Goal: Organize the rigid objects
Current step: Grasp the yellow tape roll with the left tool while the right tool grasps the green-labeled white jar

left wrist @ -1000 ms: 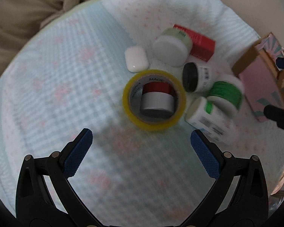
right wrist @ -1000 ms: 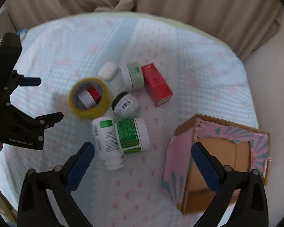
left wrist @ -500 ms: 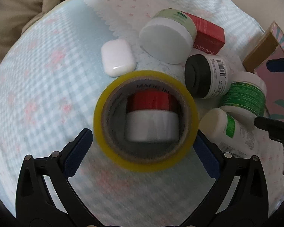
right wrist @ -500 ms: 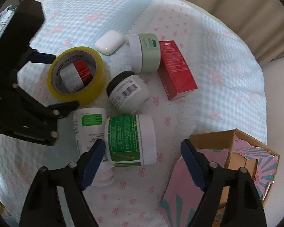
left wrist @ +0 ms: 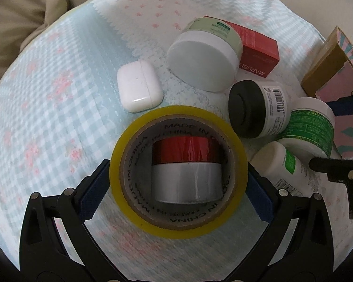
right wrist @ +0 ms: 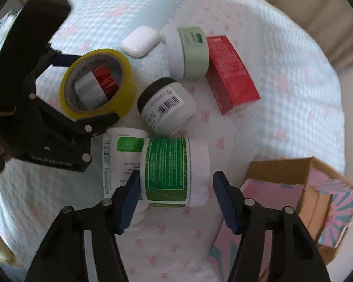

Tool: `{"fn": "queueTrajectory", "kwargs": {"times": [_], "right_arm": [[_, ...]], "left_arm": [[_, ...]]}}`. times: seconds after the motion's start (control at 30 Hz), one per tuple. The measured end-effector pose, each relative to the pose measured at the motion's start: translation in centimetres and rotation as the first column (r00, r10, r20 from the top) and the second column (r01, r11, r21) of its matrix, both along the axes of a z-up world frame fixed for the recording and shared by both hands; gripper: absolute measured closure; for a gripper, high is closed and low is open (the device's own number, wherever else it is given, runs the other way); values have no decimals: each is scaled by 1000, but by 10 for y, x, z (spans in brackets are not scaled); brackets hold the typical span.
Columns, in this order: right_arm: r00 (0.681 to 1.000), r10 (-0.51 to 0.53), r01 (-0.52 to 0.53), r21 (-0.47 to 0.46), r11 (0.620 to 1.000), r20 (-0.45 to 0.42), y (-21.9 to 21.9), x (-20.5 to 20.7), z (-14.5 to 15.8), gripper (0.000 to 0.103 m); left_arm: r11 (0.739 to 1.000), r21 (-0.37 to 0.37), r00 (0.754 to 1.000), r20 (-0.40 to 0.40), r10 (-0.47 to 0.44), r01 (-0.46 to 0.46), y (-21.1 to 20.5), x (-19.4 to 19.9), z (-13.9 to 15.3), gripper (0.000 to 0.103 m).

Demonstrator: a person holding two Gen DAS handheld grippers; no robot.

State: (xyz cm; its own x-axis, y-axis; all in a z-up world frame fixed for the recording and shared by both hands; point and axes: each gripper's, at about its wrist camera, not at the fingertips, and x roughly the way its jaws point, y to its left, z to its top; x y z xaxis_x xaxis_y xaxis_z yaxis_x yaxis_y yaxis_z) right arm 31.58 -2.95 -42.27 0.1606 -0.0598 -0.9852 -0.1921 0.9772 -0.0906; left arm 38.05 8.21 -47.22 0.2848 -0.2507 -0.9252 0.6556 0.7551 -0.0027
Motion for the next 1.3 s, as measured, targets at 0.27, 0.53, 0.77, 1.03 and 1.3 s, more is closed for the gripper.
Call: {"fn": "queueTrajectory", "kwargs": {"times": [0.27,0.53,0.77,1.03,1.3], "right_arm": [[997,-73,74,42,996,-30,-10,16,-10,50],[998,-61,61,-2,998,-19,-2,32,-20,51],[996,-93,93,11,996,6,-3,20,-10,51],[989,-120,119,15,993,83,-10,10,35,51],[973,-173,162,83,983,154,3,-34,113,51]], "left_arm": [[999,9,999,19,-38,38,-11,5,0,6],[1000,8,999,30,-17,17,-10,3,4,6],[1000,-19,999,41,7,-7,-3,-6,24,6],[998,-40,996,77,48,-45,13,-19,74,6],[993,-70,989,106,105,-98,46,-62,159,6]]}}
